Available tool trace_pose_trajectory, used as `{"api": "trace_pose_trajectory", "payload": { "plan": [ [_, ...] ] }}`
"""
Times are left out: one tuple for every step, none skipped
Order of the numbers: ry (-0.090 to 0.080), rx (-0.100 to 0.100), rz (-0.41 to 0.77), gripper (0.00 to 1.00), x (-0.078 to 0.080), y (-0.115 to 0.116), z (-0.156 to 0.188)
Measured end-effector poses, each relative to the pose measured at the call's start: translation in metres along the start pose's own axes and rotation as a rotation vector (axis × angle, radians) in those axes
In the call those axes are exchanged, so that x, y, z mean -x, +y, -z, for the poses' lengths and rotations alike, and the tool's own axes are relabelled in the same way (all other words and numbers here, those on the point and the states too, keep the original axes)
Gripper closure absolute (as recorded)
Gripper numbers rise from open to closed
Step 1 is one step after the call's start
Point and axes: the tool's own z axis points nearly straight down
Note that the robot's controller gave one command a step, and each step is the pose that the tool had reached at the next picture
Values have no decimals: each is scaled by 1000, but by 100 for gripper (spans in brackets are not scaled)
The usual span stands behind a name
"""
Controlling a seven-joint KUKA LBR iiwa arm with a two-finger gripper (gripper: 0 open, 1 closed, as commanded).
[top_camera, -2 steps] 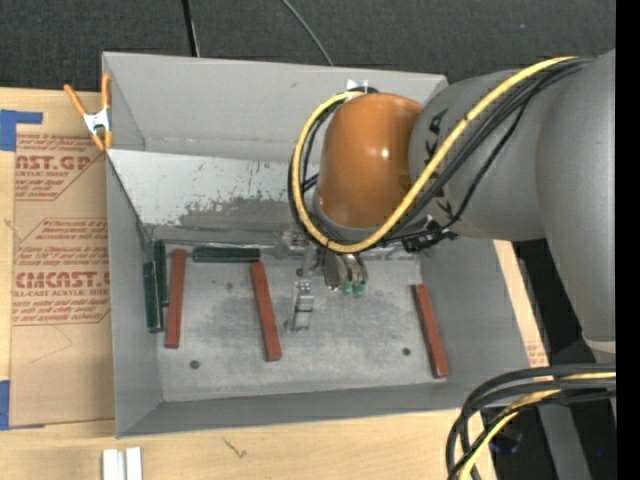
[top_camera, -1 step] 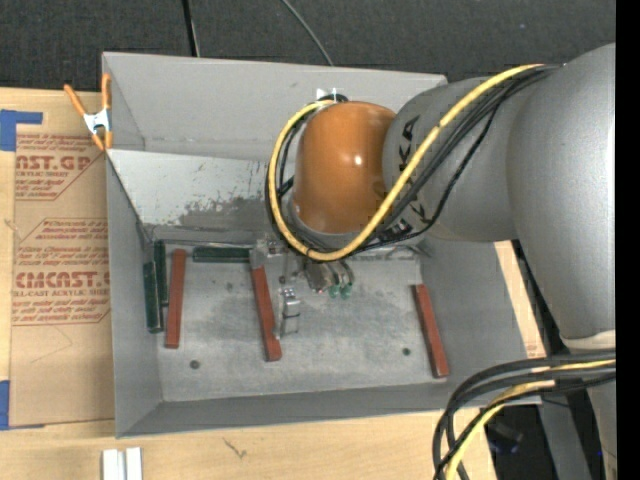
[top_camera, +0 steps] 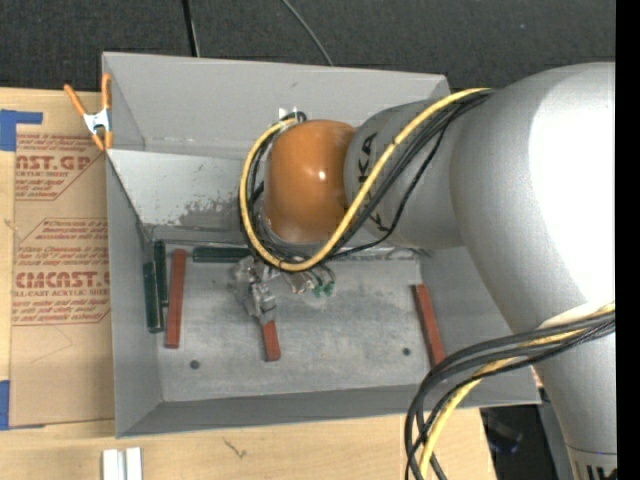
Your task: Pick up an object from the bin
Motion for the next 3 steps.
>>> {"api": "trace_pose_trajectory", "payload": {
  "plan": [
    [-2,-1,0,0,0,0,-1],
    [-1,0,0,0,-1,0,-2],
    [1,-2,395,100,-24,-46,-1]
  ]
}}
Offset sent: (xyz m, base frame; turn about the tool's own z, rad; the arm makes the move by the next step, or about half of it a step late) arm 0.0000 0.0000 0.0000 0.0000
